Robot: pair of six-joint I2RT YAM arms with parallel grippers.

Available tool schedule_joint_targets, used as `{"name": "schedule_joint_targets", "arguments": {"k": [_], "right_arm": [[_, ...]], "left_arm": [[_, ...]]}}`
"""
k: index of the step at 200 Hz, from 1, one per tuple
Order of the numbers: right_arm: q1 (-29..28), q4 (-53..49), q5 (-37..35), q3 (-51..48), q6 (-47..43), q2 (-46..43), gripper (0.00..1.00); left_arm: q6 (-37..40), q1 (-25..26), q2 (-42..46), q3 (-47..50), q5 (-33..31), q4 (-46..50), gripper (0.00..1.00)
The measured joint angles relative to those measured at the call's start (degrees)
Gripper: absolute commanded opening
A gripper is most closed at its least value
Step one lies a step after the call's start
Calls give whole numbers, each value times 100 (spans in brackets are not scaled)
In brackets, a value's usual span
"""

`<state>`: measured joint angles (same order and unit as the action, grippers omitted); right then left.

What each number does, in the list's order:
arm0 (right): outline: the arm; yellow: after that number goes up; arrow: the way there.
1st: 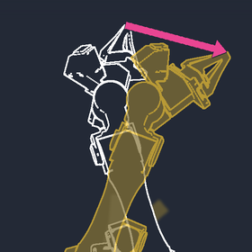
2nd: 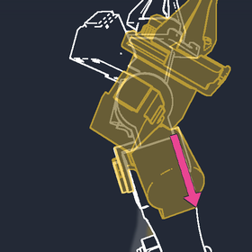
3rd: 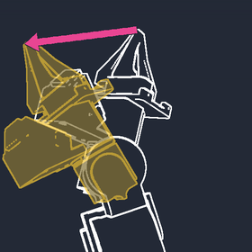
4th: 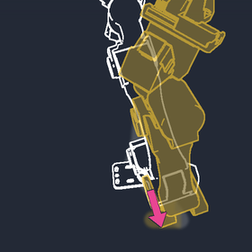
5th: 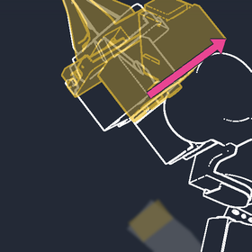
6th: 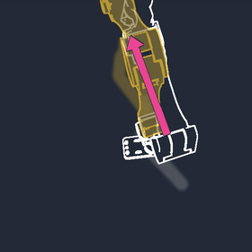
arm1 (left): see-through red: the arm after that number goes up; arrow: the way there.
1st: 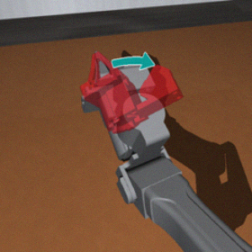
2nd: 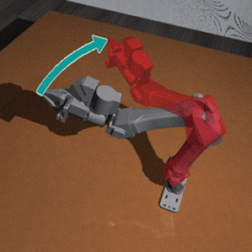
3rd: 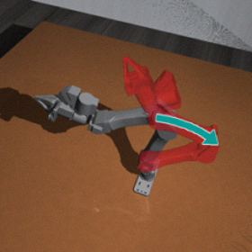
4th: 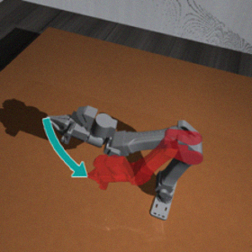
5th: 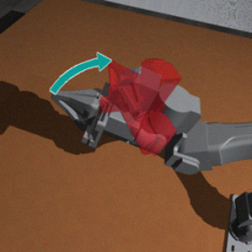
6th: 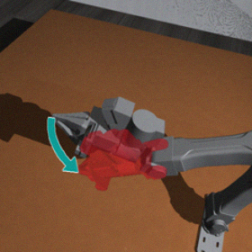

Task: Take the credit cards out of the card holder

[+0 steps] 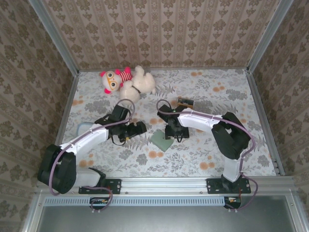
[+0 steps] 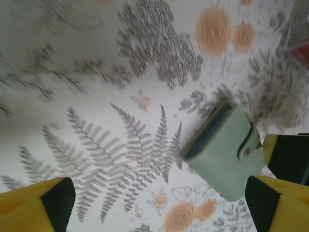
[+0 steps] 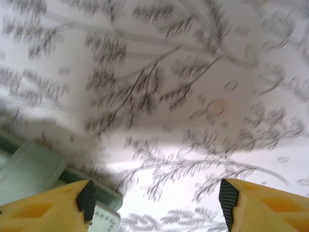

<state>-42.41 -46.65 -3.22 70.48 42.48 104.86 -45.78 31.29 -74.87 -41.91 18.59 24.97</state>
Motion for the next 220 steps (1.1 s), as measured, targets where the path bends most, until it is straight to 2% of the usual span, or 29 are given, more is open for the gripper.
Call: {"name": "schedule_joint_targets", "arguments": {"k": [14,25,35,56,81,99,137,179,220], "right_arm": [[-13,186,319,-173,-76,-162,70],[-24,284,496,-251,-157,-254,62],[-24,332,518,-278,-175,-328,59],[-28,498,494,-382,-284,-682,58],[-28,798,544,-444,-509,-1080,58],[-28,973,651,-444,-621,-1034,58],[4,1086,874,-444,-623,-529,48],[22,1117,1226,-474,-431,-310,45],[31,1606,1829,-765,85,-321,43]], "left_arm": [[-212,142,-4,131,39,-90,85],[-402,254,-9,256,79,-188,83],[-529,332,-11,352,118,-319,79],[-905,481,-111,560,372,-807,69],[-1300,544,-313,761,636,-1351,64],[-1488,546,-387,820,726,-1624,60],[-1790,625,-660,824,863,-2120,47],[-1917,691,-953,822,922,-2310,45],[-1985,699,-1005,822,960,-2505,44]]}}
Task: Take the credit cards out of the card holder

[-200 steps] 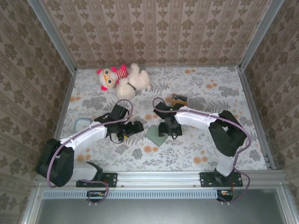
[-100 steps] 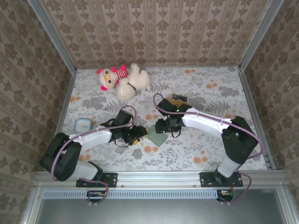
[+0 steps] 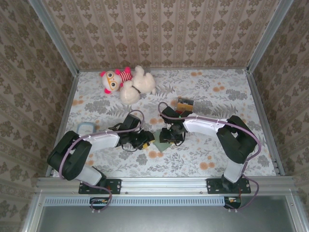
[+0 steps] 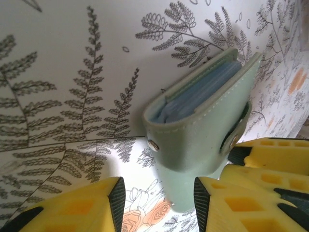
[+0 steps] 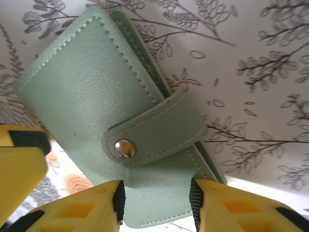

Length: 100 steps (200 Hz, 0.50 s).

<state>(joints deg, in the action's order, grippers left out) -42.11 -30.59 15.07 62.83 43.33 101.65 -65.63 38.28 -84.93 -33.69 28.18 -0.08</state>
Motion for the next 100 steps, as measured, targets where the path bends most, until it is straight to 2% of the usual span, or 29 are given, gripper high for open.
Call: {"name": "schedule_joint_targets", "arguments": {"k": [35,100], "right_arm": [[11,435,389,-120,385,-4,42],[68,481,428,-162,487,0,39]], "left_arm": [[-44,0,-162,2,57,-114,42],[-39,-2,-284,83,144,-476,36]]}}
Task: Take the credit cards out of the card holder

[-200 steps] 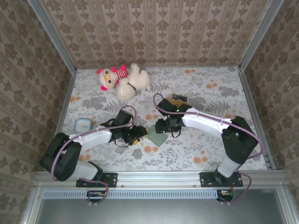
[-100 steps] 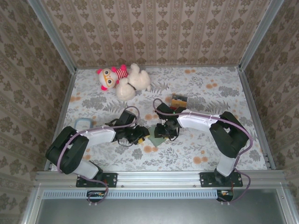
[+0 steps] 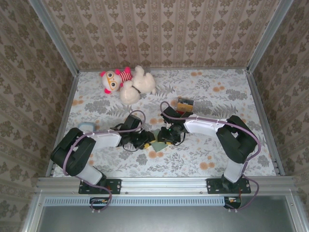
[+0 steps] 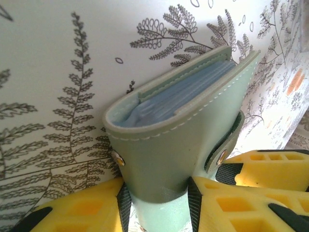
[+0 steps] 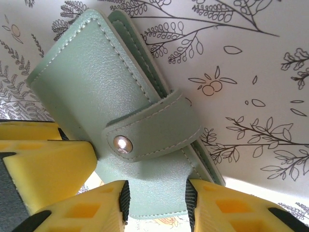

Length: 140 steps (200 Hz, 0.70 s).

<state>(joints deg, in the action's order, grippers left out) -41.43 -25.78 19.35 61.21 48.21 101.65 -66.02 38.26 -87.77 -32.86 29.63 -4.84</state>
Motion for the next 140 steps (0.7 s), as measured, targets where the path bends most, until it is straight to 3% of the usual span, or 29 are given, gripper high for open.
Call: {"name": "schedule_joint_targets", "arguments": {"k": [48,88,140], "right_arm": [[31,-2,33,-9,-2,50,38],[42,-11,20,-2,-72,31,44],[42,-621,-730,348,-636,-44,47]], "left_arm": [[271,-4,7,208,-39,-400,24],[525,-4,9,227,-136,-599,15],[699,-2,9,227,-136,-680,12]]}}
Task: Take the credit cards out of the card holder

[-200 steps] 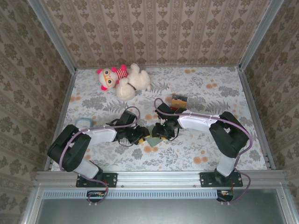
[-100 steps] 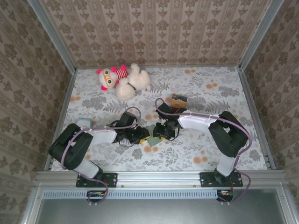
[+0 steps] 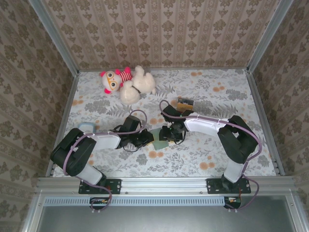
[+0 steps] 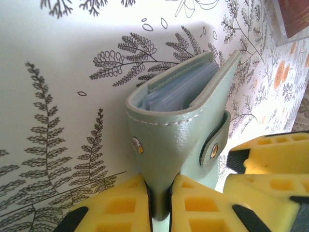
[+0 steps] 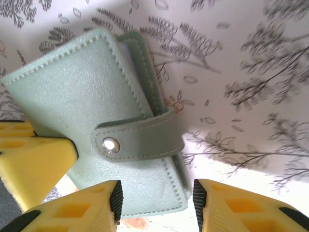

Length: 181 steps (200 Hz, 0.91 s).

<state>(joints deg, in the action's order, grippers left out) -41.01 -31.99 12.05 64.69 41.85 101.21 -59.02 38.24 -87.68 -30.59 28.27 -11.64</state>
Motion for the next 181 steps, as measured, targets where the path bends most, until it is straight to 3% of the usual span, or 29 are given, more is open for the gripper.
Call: {"name": "schedule_joint_targets", "arguments": {"k": [70,181], "right_arm": [[2,-212,-131,691,-741,365,50],[-61,-400,-94,935,-940,940,63]], "left_arm": [[83,-2,0,-13,2,9,9],[81,-2,0,-35,0,63,6]]}}
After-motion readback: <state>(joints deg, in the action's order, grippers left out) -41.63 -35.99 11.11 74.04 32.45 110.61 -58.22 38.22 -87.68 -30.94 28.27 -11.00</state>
